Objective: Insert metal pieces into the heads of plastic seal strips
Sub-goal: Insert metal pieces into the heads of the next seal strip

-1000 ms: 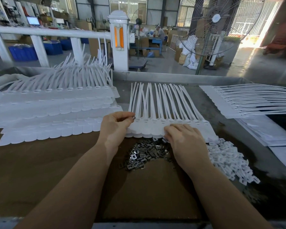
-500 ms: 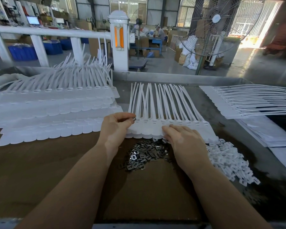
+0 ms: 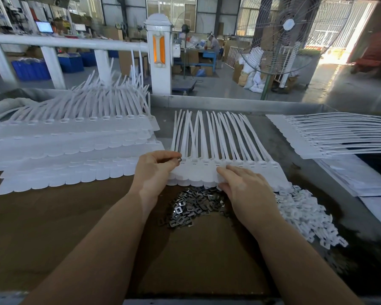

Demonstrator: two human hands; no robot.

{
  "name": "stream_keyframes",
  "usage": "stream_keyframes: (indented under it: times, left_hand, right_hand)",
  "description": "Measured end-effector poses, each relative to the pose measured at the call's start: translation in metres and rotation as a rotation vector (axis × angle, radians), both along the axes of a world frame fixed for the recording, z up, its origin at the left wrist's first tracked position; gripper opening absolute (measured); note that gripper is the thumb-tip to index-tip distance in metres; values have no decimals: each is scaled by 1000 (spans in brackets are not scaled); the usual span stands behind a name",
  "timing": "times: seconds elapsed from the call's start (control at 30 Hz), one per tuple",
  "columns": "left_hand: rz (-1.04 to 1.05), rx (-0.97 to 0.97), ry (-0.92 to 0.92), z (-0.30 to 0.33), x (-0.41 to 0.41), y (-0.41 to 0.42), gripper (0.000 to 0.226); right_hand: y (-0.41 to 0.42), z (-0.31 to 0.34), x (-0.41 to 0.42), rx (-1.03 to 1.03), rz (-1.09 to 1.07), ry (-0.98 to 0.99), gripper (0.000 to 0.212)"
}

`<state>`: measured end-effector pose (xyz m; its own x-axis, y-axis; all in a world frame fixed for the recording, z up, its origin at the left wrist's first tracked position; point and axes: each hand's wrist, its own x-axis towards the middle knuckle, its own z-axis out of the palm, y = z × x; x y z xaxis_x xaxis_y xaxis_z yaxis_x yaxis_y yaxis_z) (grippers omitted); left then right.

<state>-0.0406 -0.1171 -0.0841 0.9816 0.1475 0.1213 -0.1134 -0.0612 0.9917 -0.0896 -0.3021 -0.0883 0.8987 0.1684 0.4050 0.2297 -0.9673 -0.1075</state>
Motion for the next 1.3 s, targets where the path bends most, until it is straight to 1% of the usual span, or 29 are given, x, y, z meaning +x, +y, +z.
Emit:
stream_keyframes:
  times: [0.13,0.3,0.37,0.43,0.5,0.57,0.6,0.67,0.7,0.8,0.9,1.0,1.07,1.17,1.3]
  left_hand:
    - [-6,3,-4,0,0,0,24]
    - [-1,15,-7,-1,0,0,25]
    - [-1,13,-12,-1,0,0,25]
    - [-2,12,-20,-1,1,0,26]
    - [0,9,-26,-1,1,0,26]
    - [2,5,-31,-1,1,0,27]
    - [4,0,-33,-1,0,0,27]
    - [8,-15,-35,-1,0,-1,26]
    - [9,-18,-36,-1,0,-1,26]
    - [9,2,-40,-1,1,0,26]
    - [15,31,-48,-2,1,2,28]
    - [24,47,-44,-2,1,2,29]
    - [26,51,-42,-2,1,2,29]
    - [44,57,-42,-2,2,3,23]
    - [111,73,-50,-3,5,9,21]
  right_hand:
    - [1,1,-2,-64,-12,-7,24]
    - [1,2,-2,-124,12,12,33]
    - [4,4,-2,-172,8,-2,33]
    - [5,5,-2,-213,1,-53,25]
    - [5,3,-1,-216,25,-183,18]
    - [6,4,-2,-231,49,-295,15]
    - [7,5,-3,-233,56,-328,17]
    - [8,5,-5,-239,63,-365,28]
    - [8,5,-5,-246,62,-374,30]
    - [6,1,-7,-244,71,-402,27]
    - [5,1,-9,-195,96,-428,24]
    - [4,-1,-10,-149,107,-396,15]
    - [3,-3,-9,-109,109,-344,14]
    - [3,-4,-9,-57,109,-257,9]
    - [4,-3,-9,13,113,-187,18]
